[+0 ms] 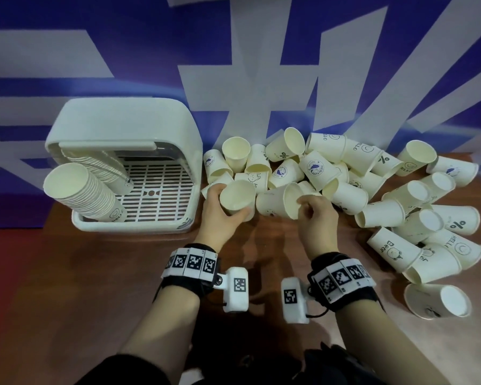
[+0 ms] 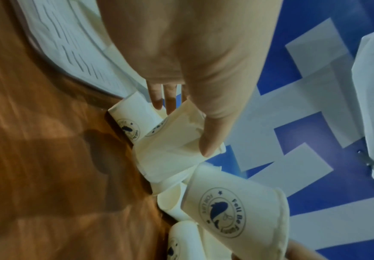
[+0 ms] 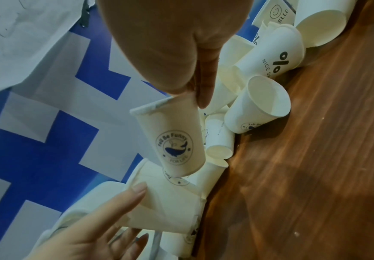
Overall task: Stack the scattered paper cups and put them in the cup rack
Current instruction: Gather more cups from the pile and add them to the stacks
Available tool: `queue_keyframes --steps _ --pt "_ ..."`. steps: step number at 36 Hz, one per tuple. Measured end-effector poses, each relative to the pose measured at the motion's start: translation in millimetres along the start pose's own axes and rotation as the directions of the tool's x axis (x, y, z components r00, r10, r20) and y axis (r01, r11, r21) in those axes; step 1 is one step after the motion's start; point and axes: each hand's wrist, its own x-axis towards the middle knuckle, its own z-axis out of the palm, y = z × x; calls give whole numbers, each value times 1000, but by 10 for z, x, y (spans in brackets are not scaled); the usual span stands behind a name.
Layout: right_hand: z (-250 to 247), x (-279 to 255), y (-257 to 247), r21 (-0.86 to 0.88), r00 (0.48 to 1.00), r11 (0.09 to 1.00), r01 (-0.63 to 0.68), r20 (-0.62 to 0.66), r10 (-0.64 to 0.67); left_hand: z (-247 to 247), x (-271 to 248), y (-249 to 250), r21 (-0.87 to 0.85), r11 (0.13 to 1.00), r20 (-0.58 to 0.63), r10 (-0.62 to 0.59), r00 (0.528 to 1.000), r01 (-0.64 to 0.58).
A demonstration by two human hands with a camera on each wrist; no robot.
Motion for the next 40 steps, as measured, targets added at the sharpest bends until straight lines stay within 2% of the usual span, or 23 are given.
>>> queue_keyframes --steps 7,13,17,29,40 --pt "41 -102 -189 45 1000 999 3 28 -5 -288 -133 71 -68 998 -55 6 998 -10" --pt "69 -238 -460 64 989 991 118 79 -123 -534 -249 53 -135 990 -48 -32 998 25" --pt "141 -305 -606 126 989 988 95 103 -108 -709 -334 91 -160 987 -63 -14 998 4" --pt "392 -520 -1112 272 993 958 88 54 -107 -1383 -493 108 -96 993 -111 51 992 -62" --pt "657 -588 -1589 340 977 922 186 34 -209 -1939 -505 121 -118 981 -158 136 978 -155"
